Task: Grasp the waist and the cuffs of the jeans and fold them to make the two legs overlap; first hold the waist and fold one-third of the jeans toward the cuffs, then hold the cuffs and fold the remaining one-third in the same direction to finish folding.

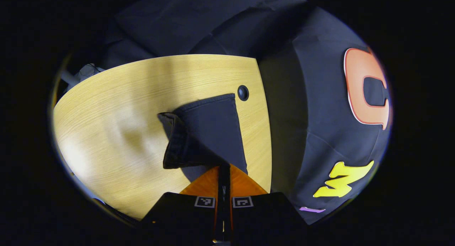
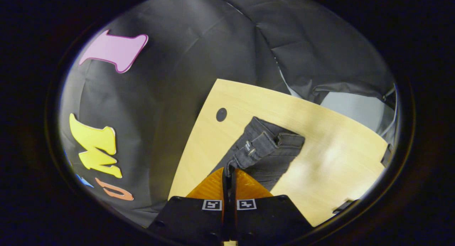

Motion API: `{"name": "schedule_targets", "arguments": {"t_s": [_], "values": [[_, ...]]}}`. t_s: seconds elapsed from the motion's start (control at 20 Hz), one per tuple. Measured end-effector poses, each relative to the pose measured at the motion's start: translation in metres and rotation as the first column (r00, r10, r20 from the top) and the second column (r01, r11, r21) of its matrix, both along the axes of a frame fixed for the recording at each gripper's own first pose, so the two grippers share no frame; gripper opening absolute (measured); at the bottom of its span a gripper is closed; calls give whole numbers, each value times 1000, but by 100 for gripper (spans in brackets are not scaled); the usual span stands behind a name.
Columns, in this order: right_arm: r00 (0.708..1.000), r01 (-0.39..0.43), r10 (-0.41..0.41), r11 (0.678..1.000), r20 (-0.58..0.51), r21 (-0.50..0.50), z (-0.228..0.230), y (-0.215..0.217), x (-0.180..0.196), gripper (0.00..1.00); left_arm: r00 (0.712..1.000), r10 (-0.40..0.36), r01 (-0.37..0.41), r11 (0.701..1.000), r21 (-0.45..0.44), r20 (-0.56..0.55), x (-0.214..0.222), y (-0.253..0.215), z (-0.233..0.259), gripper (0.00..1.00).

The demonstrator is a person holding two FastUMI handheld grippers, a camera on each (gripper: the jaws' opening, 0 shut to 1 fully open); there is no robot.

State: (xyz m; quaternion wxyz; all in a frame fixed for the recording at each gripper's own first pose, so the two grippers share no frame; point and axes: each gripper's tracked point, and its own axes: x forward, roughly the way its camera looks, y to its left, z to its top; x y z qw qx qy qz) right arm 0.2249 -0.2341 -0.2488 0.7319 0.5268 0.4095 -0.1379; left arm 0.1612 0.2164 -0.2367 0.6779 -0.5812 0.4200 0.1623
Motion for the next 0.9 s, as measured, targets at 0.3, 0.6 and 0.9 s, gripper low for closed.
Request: {"name": "schedule_targets", "arguments": {"t_s": [0.3,0.6,0.9], "values": [[1000,-11,11,1000,-19,12,-44,4,50,0,996,-80,79,997,-18,-31,52,-2,-35,4],[997,-47,47,999,-59,-6,-95,5,74,1,993,-98,96,995,-32,-71,88,-7,-84,4],[994,-78,76,997,-78,-29,-119,6,87,0,996,-48,44,998,-45,-79,97,-7,-104,5]]}}
